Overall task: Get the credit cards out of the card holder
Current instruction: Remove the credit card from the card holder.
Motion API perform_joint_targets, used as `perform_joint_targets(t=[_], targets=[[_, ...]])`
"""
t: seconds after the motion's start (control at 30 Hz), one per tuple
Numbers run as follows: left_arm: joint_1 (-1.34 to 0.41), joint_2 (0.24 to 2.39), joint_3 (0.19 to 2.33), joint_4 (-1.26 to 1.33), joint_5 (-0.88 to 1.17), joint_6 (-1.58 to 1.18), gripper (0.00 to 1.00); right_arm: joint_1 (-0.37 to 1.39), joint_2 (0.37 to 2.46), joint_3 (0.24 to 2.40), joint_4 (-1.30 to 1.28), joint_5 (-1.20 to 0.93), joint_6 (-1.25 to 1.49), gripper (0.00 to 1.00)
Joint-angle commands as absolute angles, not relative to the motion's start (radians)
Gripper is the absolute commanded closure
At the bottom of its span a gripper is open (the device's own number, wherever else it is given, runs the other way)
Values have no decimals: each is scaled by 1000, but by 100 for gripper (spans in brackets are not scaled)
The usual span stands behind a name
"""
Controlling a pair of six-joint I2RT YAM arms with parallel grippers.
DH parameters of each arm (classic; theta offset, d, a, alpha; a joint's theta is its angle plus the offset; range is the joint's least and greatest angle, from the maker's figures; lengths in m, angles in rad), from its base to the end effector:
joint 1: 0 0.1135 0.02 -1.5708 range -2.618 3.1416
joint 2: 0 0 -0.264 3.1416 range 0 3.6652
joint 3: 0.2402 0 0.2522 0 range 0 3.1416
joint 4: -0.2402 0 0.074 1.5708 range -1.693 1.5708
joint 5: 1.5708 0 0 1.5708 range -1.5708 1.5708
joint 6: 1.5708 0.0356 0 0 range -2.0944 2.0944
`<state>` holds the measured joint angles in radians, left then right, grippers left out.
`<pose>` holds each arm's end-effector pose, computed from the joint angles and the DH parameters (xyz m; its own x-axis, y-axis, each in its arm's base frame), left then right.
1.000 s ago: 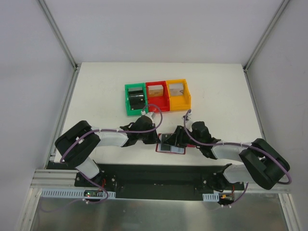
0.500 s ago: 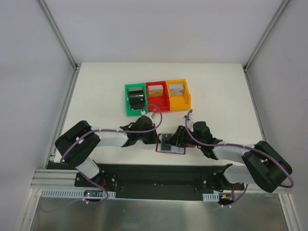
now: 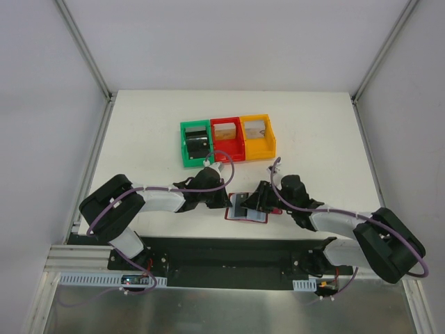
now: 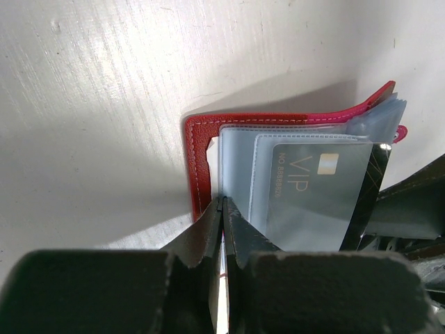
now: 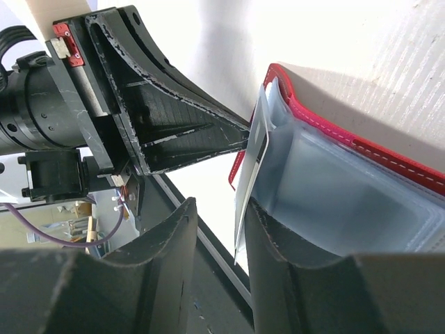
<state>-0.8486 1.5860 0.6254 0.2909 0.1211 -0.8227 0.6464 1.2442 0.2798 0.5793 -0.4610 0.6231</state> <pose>0.1946 -0.2274 0.1432 -0.8710 -0.1120 -0.4784 0.2485 0.7394 -0.6257 0.1679 0.1466 0.1567 -0.7504 0.0886 -0.6551 -0.5303 0.5110 0.6765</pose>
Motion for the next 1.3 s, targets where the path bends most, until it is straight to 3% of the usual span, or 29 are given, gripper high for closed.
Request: perform_joint_targets(t=[0.0, 0.53, 0.97, 1.17, 1.27], targets=[[-838, 1614, 591, 187, 74, -802, 100, 635, 1209, 282, 620, -479, 609, 66], [-836, 1609, 587, 190, 77, -807, 100, 615, 1195, 268, 603, -480, 606, 73], [-836, 1606, 588, 189, 80, -808, 100, 614, 1203, 272, 592, -474, 606, 87], [-835, 1591, 586, 189, 81, -811, 100, 612, 1200, 278, 554, -463, 601, 99], [-835, 1578, 584, 190, 84, -815, 100, 612, 1195, 284, 529, -457, 588, 99]])
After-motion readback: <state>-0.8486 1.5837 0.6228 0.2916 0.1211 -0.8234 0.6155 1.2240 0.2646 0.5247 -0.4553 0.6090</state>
